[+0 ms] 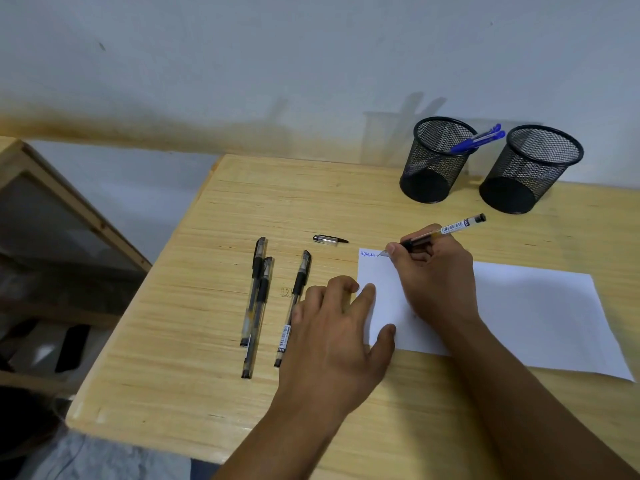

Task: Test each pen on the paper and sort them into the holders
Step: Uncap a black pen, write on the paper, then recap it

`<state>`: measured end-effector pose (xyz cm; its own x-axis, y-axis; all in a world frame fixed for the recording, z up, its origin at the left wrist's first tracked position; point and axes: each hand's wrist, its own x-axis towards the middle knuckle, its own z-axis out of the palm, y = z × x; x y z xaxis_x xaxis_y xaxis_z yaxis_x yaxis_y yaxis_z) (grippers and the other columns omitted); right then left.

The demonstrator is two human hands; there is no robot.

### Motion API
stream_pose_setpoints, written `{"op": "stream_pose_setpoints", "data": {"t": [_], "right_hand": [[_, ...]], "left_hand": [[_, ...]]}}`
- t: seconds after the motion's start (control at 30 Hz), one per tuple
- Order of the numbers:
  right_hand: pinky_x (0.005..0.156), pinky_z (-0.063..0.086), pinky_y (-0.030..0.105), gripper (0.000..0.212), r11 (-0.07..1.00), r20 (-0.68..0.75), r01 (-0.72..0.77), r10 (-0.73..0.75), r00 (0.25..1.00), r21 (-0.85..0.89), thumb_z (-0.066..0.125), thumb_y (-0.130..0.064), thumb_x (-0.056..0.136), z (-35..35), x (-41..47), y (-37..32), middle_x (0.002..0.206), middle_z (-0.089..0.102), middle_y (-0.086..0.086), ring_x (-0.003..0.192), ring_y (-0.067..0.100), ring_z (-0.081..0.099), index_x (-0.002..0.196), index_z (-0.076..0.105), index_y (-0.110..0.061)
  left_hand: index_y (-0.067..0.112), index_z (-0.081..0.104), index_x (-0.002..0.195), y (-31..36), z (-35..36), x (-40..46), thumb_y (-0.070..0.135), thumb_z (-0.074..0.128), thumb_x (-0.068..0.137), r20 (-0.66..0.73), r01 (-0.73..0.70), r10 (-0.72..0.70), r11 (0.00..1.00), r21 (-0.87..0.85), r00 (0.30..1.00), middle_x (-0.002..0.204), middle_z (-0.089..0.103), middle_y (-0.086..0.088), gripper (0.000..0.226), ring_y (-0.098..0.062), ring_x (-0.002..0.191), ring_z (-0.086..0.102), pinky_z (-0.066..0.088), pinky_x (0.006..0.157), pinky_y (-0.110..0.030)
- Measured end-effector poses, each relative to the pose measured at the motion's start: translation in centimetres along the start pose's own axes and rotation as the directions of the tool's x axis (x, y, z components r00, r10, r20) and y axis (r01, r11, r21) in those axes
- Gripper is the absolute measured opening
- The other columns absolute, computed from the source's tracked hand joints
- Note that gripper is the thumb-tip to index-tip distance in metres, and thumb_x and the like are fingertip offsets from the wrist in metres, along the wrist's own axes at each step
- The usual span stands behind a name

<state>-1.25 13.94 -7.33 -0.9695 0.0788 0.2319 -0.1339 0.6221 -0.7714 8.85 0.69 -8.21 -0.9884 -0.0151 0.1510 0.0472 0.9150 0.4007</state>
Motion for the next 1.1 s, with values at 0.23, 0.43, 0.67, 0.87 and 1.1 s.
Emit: {"op": "stream_pose_setpoints", "data": {"t": [0.23, 0.43, 0.67, 0.87, 1.1], "right_hand": [[0.059, 0.042, -0.003, 0.018, 1.000, -0.004, 0.000, 0.000, 1.000, -0.003, 0.073, -0.023, 0.088, 0.14, -0.10, 0.10, 0.075, 0.063, -0.010, 0.061, -0.009, 0.056, 0.095, 0.069, -0.006], [0.063, 0.041, 0.003, 0.019, 1.000, 0.012, -0.001, 0.001, 1.000, -0.015, 0.072, -0.022, 0.089, 0.12, -0.08, 0.17, 0.078, 0.065, -0.006, 0.062, -0.008, 0.056, 0.096, 0.069, -0.005], [0.064, 0.044, 0.007, 0.020, 1.000, 0.007, -0.004, 0.004, 1.000, -0.014, 0.072, -0.022, 0.089, 0.21, -0.06, 0.13, 0.079, 0.066, -0.004, 0.065, 0.003, 0.061, 0.098, 0.069, -0.004], [0.065, 0.046, 0.009, 0.017, 1.000, -0.009, -0.002, 0.002, 1.000, -0.002, 0.073, -0.023, 0.088, 0.15, 0.05, 0.22, 0.073, 0.061, -0.012, 0.064, -0.006, 0.058, 0.094, 0.068, -0.007], [0.064, 0.043, 0.009, 0.021, 1.000, -0.020, 0.000, 0.000, 1.000, -0.010, 0.073, -0.021, 0.088, 0.26, -0.10, -0.02, 0.078, 0.066, -0.003, 0.065, 0.004, 0.061, 0.097, 0.068, -0.003]], "left_hand": [[0.030, 0.052, 0.130, 0.03, 0.00, 0.04, 0.056, 0.045, 0.088, -0.005, 0.000, 0.000, 1.000, -0.003, 1.000, 0.127, 0.049, 0.007, 0.049, -0.019, 0.114, 0.043, 0.040, 0.093, -0.041], [0.031, 0.051, 0.130, 0.03, 0.01, 0.04, 0.056, 0.043, 0.088, 0.003, 0.001, -0.001, 1.000, 0.001, 1.000, 0.127, 0.048, 0.008, 0.050, -0.019, 0.114, 0.042, 0.039, 0.094, -0.040], [0.031, 0.051, 0.130, -0.06, 0.07, 0.08, 0.056, 0.044, 0.088, -0.004, 0.001, -0.001, 1.000, 0.004, 1.000, 0.127, 0.049, 0.007, 0.049, -0.020, 0.113, 0.043, 0.039, 0.094, -0.041], [0.031, 0.051, 0.130, -0.03, 0.04, 0.02, 0.056, 0.044, 0.088, -0.001, 0.001, -0.001, 1.000, -0.001, 1.000, 0.126, 0.049, 0.008, 0.050, -0.020, 0.113, 0.043, 0.039, 0.093, -0.040], [0.032, 0.049, 0.131, 0.00, 0.01, 0.10, 0.058, 0.042, 0.088, 0.010, 0.002, -0.002, 1.000, 0.012, 1.000, 0.128, 0.047, 0.008, 0.051, -0.019, 0.115, 0.042, 0.039, 0.094, -0.040]]}}
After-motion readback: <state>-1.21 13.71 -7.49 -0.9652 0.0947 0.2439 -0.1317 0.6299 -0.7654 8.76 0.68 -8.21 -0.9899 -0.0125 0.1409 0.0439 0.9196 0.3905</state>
